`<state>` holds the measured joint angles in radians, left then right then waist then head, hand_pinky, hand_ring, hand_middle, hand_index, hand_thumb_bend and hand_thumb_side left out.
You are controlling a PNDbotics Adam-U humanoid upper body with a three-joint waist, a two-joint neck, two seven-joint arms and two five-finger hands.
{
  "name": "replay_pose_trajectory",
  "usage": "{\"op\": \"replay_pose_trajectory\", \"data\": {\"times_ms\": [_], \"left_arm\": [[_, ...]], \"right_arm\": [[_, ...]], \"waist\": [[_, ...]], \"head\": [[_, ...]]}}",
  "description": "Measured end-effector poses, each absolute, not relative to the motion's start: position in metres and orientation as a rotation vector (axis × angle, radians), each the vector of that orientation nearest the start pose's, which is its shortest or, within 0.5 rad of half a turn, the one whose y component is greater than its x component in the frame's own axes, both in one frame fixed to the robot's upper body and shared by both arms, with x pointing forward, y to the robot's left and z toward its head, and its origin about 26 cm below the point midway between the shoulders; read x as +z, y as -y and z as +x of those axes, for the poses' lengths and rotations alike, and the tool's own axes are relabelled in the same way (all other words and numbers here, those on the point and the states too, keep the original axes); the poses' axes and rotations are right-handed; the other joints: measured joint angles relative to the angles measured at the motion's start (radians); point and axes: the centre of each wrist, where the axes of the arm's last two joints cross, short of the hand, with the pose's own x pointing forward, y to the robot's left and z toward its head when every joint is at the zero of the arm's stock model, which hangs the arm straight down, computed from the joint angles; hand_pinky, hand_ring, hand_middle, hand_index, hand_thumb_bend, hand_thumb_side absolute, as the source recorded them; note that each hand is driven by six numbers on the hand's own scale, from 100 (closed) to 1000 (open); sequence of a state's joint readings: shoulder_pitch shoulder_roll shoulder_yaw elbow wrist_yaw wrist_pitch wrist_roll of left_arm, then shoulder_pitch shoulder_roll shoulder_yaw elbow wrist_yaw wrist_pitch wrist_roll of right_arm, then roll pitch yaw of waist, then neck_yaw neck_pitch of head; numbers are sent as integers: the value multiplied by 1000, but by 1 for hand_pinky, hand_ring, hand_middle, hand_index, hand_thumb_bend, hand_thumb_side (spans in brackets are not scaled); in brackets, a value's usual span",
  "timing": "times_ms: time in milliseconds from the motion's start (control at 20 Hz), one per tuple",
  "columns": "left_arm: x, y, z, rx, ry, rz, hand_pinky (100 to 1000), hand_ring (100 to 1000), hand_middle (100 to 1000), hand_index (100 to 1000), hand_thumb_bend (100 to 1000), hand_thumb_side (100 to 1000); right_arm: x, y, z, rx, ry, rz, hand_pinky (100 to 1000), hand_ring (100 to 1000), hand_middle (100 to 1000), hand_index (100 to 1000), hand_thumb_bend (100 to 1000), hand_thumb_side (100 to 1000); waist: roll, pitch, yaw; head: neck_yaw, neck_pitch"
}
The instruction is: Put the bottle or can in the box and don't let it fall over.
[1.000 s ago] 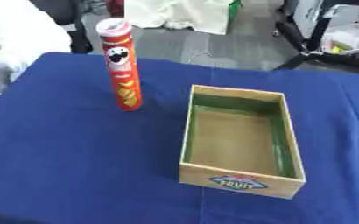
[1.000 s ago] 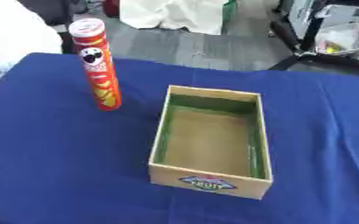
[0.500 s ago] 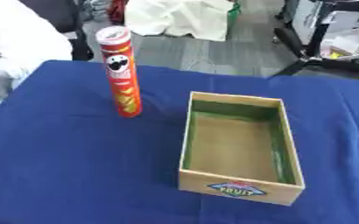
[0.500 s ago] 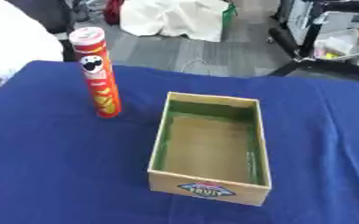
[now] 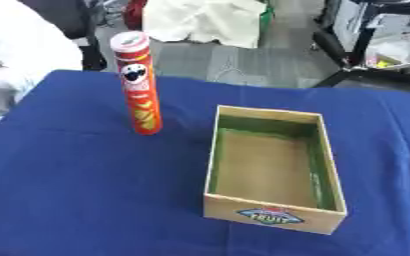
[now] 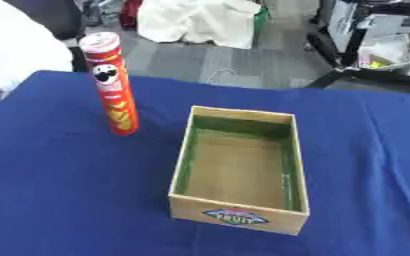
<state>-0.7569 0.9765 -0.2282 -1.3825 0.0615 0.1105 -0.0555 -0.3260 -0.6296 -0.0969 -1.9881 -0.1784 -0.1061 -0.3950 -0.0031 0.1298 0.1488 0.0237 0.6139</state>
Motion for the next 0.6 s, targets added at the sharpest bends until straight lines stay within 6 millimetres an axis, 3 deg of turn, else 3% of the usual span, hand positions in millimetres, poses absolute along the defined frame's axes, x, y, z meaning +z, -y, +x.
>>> {"op": "replay_pose_trajectory", "data": {"times_ms": [350, 600], "left_arm": [[279, -365, 409, -984, 1671, 746, 839, 799, 803, 870, 156, 928], [278, -355, 422, -1099, 1640, 736, 844, 808, 810, 873, 177, 931]], "right_arm": [[254, 320, 295, 69, 2480, -440, 883, 760, 757, 973, 100, 641], [254, 319, 295, 79, 2481, -432, 884, 759, 755, 973, 100, 646]], "waist": [[4, -1, -1], [6, -2, -5]], "head": [[2, 1], [13, 1]]}}
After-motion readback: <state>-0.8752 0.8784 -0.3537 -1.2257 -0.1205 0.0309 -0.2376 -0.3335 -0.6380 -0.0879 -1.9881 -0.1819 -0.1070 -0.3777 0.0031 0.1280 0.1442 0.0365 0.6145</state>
